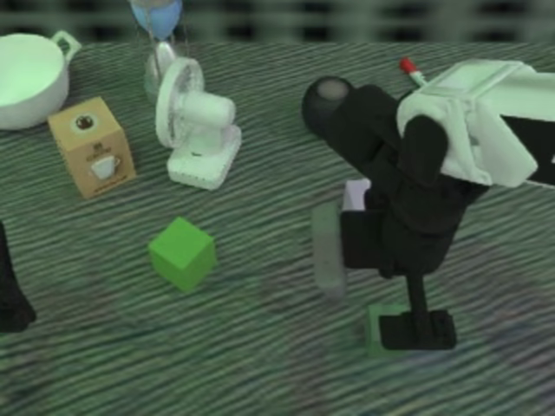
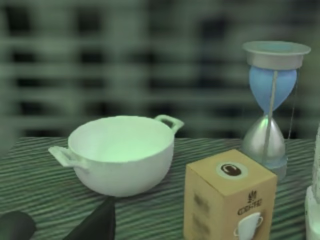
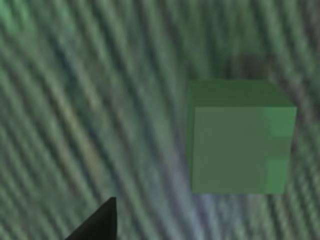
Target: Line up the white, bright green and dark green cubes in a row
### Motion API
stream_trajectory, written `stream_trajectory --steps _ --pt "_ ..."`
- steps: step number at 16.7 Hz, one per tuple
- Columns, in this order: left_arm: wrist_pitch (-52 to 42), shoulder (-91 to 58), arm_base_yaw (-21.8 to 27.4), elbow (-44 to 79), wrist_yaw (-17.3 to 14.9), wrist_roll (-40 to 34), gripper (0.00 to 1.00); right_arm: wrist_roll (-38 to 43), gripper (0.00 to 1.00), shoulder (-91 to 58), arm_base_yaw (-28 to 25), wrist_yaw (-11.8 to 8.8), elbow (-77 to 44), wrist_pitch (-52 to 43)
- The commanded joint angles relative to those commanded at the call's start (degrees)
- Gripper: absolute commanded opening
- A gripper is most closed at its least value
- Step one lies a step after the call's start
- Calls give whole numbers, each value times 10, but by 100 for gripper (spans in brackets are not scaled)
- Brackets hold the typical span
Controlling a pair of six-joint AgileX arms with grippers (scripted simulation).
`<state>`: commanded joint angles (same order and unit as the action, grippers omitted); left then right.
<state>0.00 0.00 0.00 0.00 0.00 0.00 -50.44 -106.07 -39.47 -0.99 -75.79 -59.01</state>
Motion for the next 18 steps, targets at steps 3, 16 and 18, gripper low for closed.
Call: stream_trajectory --steps 3,16,18 --pt "-11 -17 6 17 -1 2 100 6 100 17 8 -3 12 13" --pt "-348 -650 135 485 -1 71 100 256 100 596 236 -29 413 335" --pt "-410 -772 159 567 -2 84 100 310 100 705 275 -27 495 389"
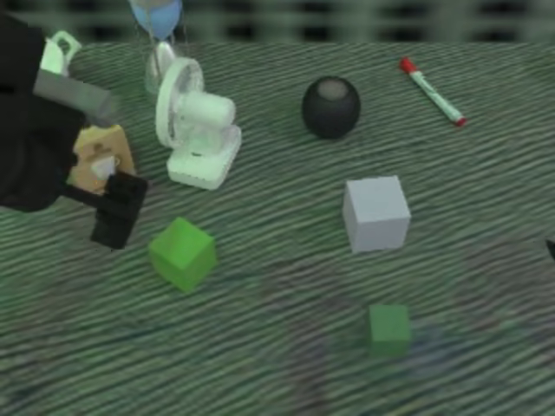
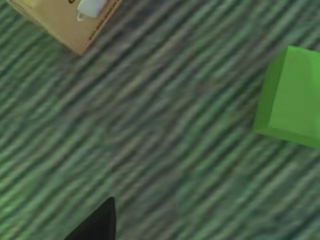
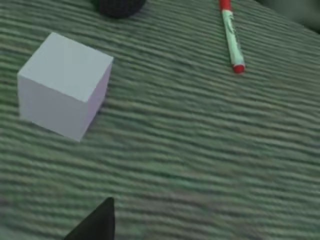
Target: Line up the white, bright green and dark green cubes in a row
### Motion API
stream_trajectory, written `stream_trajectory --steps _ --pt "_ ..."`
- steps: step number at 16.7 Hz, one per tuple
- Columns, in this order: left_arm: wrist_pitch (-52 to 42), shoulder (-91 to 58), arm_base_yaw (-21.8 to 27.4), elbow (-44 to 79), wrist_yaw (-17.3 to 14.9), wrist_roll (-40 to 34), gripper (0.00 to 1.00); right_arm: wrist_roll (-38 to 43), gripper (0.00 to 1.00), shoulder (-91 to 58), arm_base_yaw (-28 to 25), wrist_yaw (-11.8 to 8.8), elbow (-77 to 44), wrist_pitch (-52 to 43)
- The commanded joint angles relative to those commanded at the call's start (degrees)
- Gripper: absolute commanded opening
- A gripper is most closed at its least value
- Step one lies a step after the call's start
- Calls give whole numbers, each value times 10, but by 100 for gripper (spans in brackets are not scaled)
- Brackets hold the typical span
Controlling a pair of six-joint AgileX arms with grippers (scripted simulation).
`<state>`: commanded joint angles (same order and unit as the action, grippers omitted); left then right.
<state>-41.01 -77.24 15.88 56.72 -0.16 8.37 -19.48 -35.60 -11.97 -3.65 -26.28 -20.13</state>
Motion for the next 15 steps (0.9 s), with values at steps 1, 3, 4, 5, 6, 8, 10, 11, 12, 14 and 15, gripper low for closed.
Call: stream_trajectory --steps 1,3,4,5,6,8,10,11,12,14,15 --pt "-29 -56 11 40 0 6 100 24 100 48 17 2 37 24" --pt "-83 -155 33 115 -1 17 100 72 100 139 48 8 108 73" --pt "-106 -198 42 150 -1 22 100 93 100 176 61 12 137 94" --pt "-128 -238 51 183 -1 27 100 113 100 212 73 16 165 115" --pt "-147 -274 59 214 -1 31 100 132 100 245 83 20 190 135" --pt "-178 -336 72 265 0 39 100 163 100 298 100 28 228 168" --pt "-198 -376 81 300 0 43 100 185 100 338 110 34 253 191" --pt "-204 -388 84 310 0 45 100 191 100 350 113 35 260 198" --pt "-207 -393 85 316 1 45 100 194 100 355 114 36 262 201" --pt "-207 -394 85 317 1 46 100 195 100 356 114 37 263 201" --pt "-207 -394 85 317 1 46 100 195 100 356 114 37 263 201"
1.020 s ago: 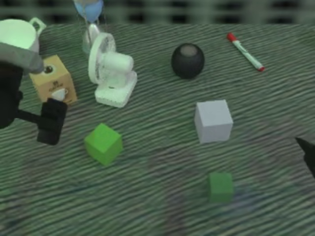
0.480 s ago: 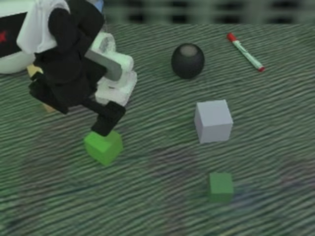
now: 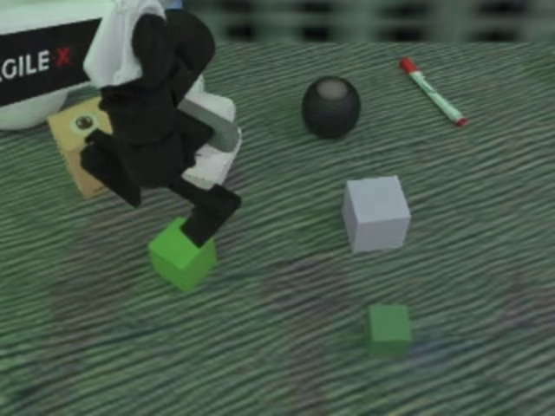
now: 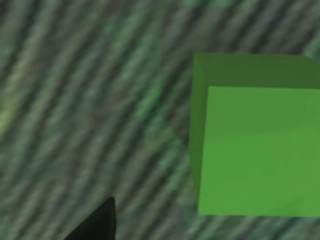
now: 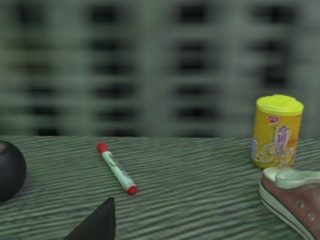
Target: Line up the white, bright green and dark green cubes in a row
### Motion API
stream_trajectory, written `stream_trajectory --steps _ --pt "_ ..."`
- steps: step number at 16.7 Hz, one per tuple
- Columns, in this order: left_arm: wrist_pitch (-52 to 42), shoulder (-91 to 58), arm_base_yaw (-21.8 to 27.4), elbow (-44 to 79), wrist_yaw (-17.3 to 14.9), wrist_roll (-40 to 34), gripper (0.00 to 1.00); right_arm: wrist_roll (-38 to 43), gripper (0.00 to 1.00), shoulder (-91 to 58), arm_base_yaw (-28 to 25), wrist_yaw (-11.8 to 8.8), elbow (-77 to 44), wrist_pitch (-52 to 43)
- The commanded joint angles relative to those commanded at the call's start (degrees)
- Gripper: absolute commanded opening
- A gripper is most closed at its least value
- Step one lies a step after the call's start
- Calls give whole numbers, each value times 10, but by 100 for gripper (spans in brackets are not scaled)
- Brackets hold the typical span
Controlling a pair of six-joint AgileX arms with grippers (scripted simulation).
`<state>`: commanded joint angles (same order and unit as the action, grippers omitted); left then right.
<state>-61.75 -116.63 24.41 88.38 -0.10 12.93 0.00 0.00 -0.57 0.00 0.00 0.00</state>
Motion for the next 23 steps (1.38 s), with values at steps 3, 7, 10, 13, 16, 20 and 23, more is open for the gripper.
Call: stream_trajectory --steps 3,7,10,13,16,20,23 --pt "3 1 -3 -3 0 0 100 0 100 0 0 0 0 0" --pt "69 -29 -1 -40 0 2 100 0 100 0 0 0 0 0" --pt "148 -61 -1 -80 0 2 100 0 100 0 0 0 0 0" --pt "177 -78 -1 -99 -1 2 100 0 100 0 0 0 0 0" --pt "177 -78 -1 -99 -1 2 100 0 100 0 0 0 0 0" --pt "177 -78 -1 -99 -1 2 70 0 100 0 0 0 0 0" --pt "177 -78 -1 -99 -1 2 47 0 100 0 0 0 0 0"
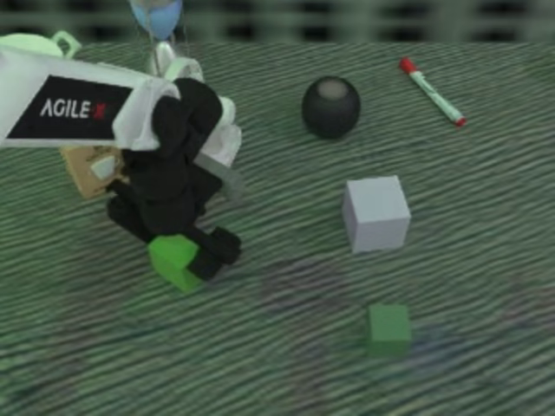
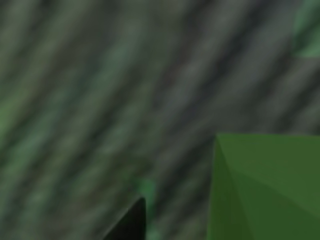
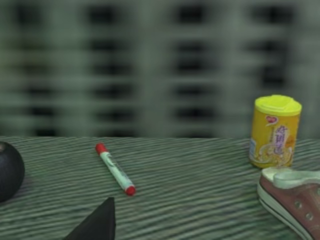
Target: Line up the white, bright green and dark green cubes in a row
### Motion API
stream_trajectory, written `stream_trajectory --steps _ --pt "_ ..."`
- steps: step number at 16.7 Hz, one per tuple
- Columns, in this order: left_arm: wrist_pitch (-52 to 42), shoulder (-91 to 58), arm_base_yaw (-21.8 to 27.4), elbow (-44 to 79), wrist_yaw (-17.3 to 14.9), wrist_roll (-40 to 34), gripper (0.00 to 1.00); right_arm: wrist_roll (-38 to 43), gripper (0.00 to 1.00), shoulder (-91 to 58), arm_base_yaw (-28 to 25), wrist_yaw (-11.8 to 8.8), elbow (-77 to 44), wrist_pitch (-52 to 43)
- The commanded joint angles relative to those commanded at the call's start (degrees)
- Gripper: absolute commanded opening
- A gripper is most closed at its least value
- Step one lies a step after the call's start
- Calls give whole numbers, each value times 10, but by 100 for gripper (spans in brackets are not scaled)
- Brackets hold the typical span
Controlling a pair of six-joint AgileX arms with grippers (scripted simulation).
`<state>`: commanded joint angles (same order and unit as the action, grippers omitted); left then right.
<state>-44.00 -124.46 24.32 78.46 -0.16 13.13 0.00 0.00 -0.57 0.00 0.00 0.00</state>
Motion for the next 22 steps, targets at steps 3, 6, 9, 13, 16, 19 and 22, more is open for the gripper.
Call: stream_trajectory --steps 3,6,9,13,16,19,22 --pt "0 0 0 0 0 0 25 0 100 0 0 0 0 0" --pt "0 0 0 0 0 0 2 0 100 0 0 0 0 0" --pt "0 0 0 0 0 0 0 0 100 0 0 0 0 0" --pt "0 0 0 0 0 0 0 0 100 0 0 0 0 0" --pt "-7 13 0 6 -2 -1 0 0 100 0 0 0 0 0" --pt "-48 30 -3 30 -2 -1 0 0 100 0 0 0 0 0" --pt "-115 57 -8 64 -2 -2 0 0 100 0 0 0 0 0"
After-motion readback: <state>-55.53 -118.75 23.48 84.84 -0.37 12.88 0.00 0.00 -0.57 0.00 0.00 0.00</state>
